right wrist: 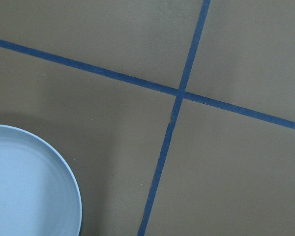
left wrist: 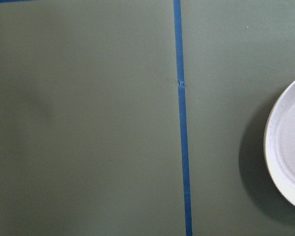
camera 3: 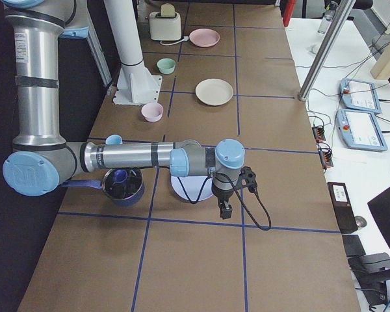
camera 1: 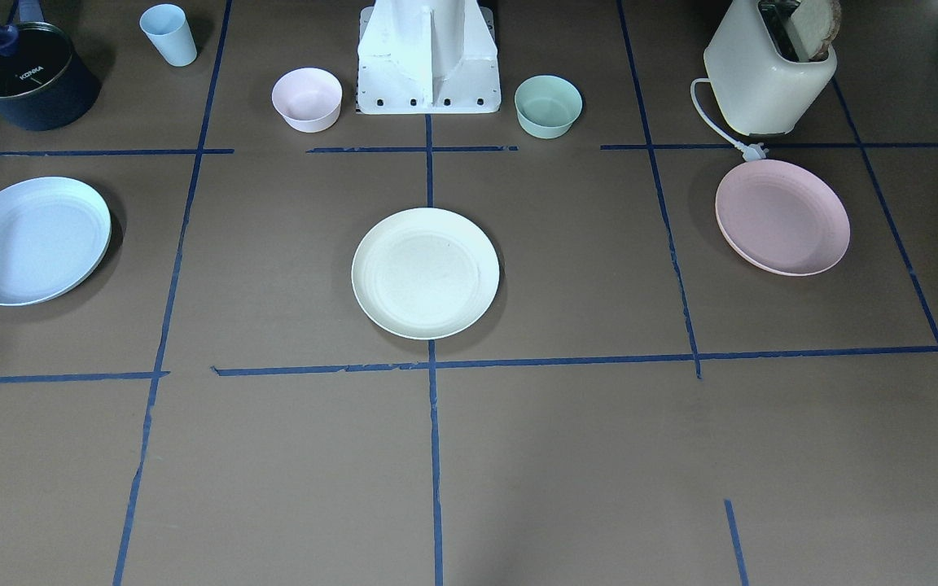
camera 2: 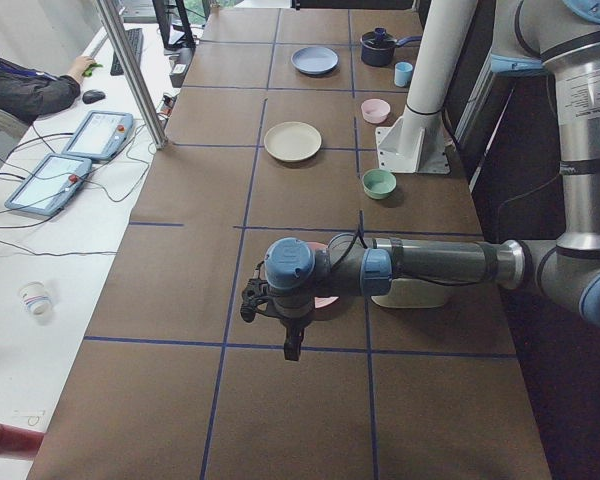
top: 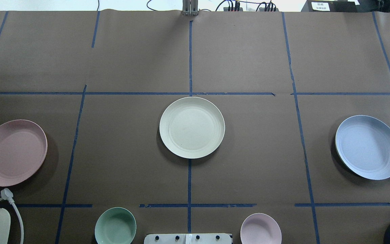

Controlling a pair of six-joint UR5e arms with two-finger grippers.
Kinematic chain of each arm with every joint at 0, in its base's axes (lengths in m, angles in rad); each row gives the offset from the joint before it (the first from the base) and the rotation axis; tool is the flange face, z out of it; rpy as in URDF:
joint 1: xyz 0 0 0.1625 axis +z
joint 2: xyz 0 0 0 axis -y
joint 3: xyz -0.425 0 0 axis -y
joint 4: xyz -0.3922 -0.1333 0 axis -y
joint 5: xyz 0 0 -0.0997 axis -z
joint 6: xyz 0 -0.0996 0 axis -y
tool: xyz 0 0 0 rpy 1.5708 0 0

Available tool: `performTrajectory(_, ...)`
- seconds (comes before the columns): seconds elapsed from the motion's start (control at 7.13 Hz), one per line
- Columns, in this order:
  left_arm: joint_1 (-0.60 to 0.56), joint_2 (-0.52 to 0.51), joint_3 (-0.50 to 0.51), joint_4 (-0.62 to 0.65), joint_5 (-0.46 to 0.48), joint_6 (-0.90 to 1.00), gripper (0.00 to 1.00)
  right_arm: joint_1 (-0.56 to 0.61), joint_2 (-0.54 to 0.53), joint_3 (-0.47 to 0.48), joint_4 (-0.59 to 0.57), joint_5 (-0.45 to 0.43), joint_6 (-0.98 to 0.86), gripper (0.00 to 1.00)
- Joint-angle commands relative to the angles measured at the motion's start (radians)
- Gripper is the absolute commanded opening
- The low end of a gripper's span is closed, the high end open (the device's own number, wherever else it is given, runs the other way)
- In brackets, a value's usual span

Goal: Stack three plates with pink and blue

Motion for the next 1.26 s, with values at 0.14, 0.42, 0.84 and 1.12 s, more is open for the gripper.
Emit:
performTrajectory(0.14, 0.03, -0.055, 0.039, -0.175, -0.038, -0.007, 1.0, -0.003, 0.0, -0.003, 0.018, 0.001, 0.001, 1.0)
performTrajectory(0.42, 0.176, -0.021, 0.054, -0.341, -0.024, -0.361, 1.0, -0.012, 0.0, -0.005, 0.018, 0.001, 0.001, 1.0)
performTrajectory(0.84, 0.392, -0.001, 0.267, -0.911, 0.031, -0.877, 1.0, -0.015, 0.0, -0.006, 0.018, -0.001, 0.001, 1.0)
performTrajectory(1.12, 0.492, 0.013, 0.278, -0.94, 0.033, -0.948, 1.0, -0.014, 0.0, -0.011, 0.018, -0.001, 0.0, 1.0)
